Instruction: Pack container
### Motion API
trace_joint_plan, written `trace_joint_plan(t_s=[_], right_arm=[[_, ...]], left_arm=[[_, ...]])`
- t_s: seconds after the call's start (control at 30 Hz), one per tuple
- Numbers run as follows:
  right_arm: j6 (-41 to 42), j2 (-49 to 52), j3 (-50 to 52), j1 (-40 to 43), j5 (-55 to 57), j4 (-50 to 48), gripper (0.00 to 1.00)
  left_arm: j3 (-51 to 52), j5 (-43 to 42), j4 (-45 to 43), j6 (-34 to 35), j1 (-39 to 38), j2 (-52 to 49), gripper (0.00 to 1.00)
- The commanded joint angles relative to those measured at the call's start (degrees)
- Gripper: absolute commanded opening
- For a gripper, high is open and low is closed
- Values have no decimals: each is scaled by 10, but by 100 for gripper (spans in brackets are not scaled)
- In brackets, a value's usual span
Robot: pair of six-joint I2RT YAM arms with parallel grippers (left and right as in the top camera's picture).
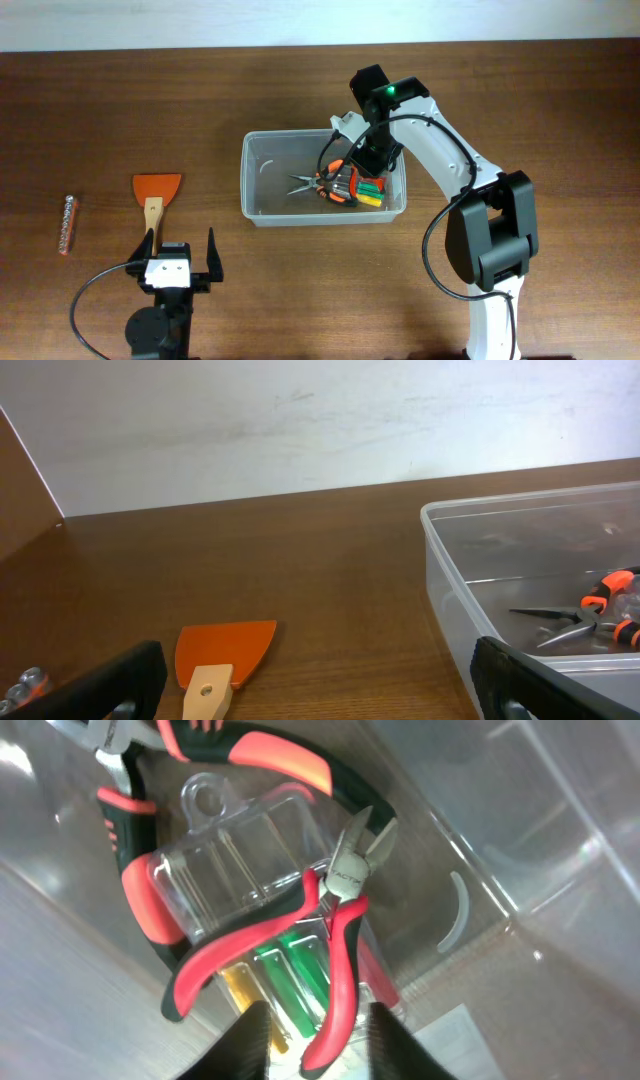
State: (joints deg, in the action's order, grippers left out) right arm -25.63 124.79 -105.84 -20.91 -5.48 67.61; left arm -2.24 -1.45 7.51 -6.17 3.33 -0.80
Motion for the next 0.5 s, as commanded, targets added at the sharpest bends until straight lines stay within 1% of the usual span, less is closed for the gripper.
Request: trace_joint_plan(t_s=[0.0,0.07,0.13,0.2,0.23,0.4,0.47], right_arm=[[20,3,-15,3,-5,7,41],[26,3,-47,3,-5,30,44],[26,3,-100,4,-3,66,53],[26,3,-164,5,-2,102,87],[26,3,-198,7,0,119,99],[27,0,-359,30,46,205,99],[53,-9,-407,53,68,229,99]], left_arm=[[3,2,0,5,-3,5,99],[3,2,0,5,-3,5,99],[3,2,0,5,-3,5,99],[3,2,0,5,-3,5,99],[3,2,0,5,-3,5,99],[3,2,0,5,-3,5,99],[3,2,0,5,-3,5,99]])
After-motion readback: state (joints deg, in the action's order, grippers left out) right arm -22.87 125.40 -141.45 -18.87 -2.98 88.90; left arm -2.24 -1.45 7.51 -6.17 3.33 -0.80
